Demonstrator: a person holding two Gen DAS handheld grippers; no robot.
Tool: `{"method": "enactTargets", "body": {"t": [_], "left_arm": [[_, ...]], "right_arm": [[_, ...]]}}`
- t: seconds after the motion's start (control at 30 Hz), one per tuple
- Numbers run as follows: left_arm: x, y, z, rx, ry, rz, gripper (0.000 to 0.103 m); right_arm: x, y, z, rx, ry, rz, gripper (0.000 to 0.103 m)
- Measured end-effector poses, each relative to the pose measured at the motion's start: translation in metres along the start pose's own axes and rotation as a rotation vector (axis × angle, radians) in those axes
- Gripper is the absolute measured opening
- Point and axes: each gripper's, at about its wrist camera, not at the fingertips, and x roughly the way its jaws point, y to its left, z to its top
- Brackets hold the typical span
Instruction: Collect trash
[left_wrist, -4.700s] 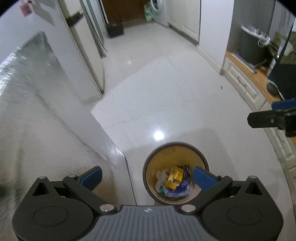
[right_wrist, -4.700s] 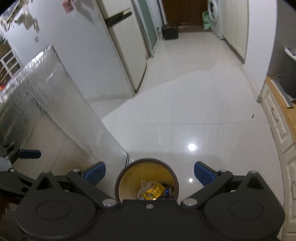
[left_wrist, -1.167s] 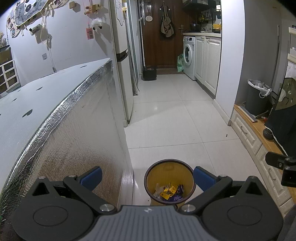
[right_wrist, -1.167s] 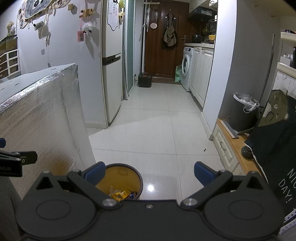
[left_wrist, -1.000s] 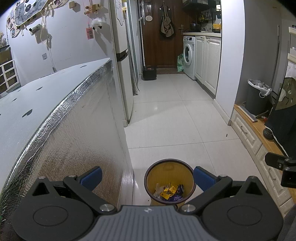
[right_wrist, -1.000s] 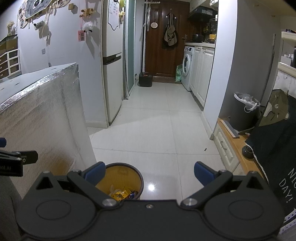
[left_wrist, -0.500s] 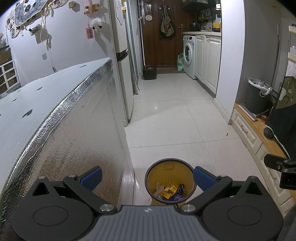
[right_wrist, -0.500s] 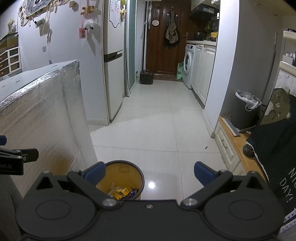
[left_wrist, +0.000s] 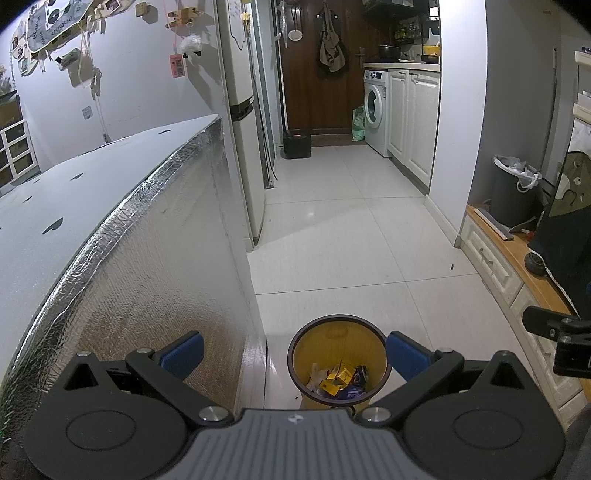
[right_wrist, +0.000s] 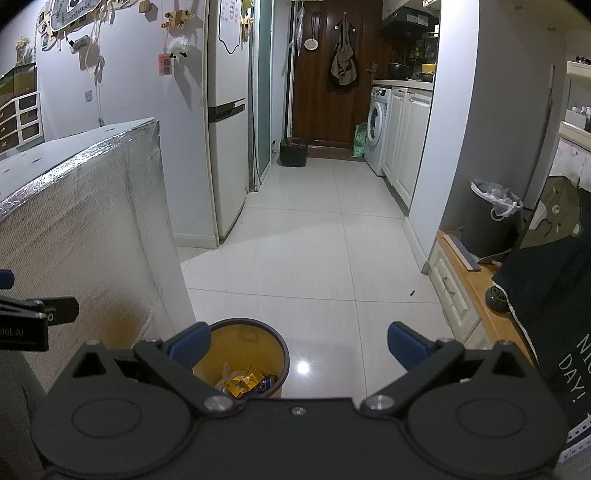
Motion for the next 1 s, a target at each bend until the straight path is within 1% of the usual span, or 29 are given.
{"method": "enactTargets", "body": {"t": [0.67,1.0], "left_arm": [[-0.0001,-0.001,0.0001,0.002,0.001,0.0,0.103],[-0.002,-0.0085,-0.0046,0.018,0.007,0.003,0.103]], "right_arm": [[0.0016,-0.0003,-0.0007,-0.001,0.003,0.0,0.103],[0.0019,-0.0007,-0.0014,0.001,0.004,-0.001,0.103]]}}
